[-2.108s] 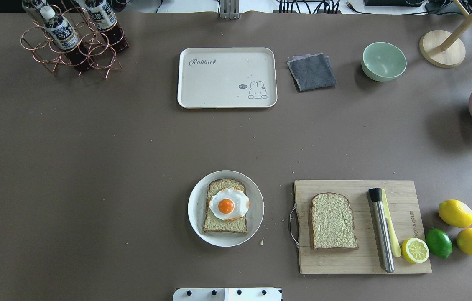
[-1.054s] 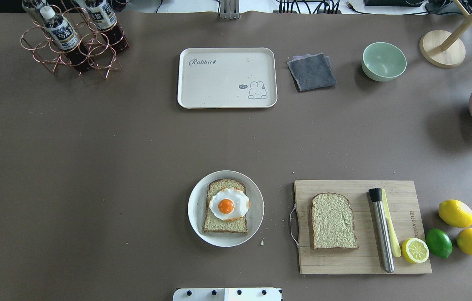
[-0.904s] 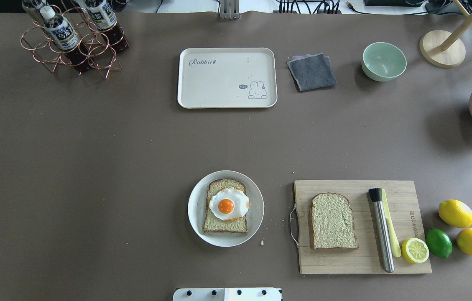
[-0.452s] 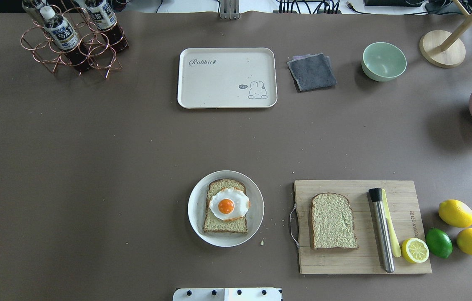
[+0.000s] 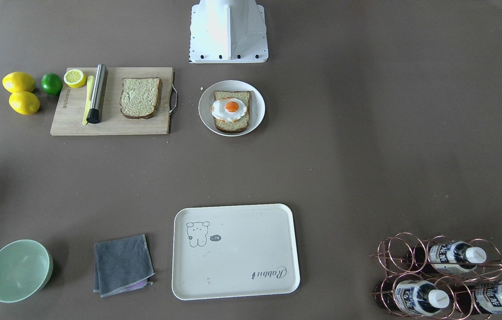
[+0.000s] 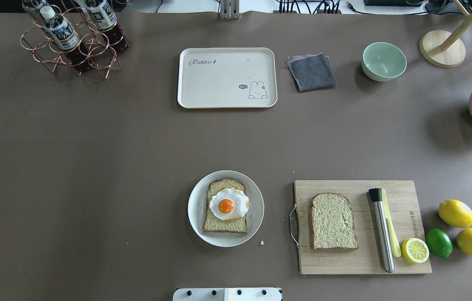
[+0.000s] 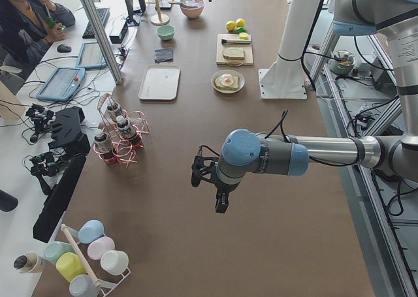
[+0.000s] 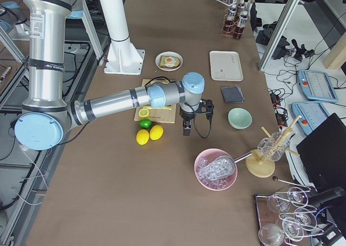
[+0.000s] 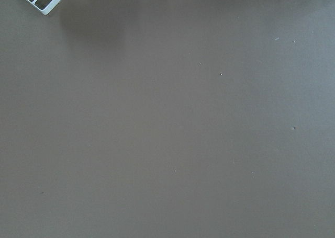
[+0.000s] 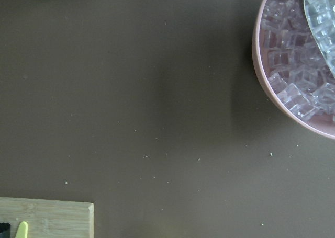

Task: Make sandwich and place on tray
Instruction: 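Move the right gripper down over the bread slice on the cutting board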

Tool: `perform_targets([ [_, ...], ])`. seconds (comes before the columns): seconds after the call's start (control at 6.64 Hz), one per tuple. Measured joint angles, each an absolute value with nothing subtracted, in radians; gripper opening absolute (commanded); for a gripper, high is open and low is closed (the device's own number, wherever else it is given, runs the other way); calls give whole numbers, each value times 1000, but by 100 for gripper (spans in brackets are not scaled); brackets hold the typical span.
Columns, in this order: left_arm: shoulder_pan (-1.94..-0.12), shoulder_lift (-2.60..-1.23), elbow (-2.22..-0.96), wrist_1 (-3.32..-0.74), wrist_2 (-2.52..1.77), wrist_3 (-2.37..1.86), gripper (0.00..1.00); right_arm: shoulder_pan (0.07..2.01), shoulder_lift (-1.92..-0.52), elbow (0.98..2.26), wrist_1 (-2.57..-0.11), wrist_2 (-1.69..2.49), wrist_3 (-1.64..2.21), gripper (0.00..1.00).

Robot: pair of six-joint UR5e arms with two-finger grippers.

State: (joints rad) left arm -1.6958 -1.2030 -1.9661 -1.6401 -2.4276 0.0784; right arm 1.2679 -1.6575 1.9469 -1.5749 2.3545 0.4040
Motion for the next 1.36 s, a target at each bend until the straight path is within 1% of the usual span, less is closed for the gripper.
perform_targets([
  [0.45,-1692,-1201,-1951,-1685,-2428,72,98,1041,-1649,1983,-1307,2346,820,100],
  [0.9,-1689,-1205,-1947,-1692,-2428,67,98,842,-1630,2052,-1215,2263,1112,100],
  [1.05,-1688,-1206,-1947,-1692,-2428,65,98,772,-1624,2072,-1202,2212,1202,98],
  [1.36,-1688,-1206,-1947,-1691,-2428,56,98,668,-1605,2078,-1188,2115,1301,90],
])
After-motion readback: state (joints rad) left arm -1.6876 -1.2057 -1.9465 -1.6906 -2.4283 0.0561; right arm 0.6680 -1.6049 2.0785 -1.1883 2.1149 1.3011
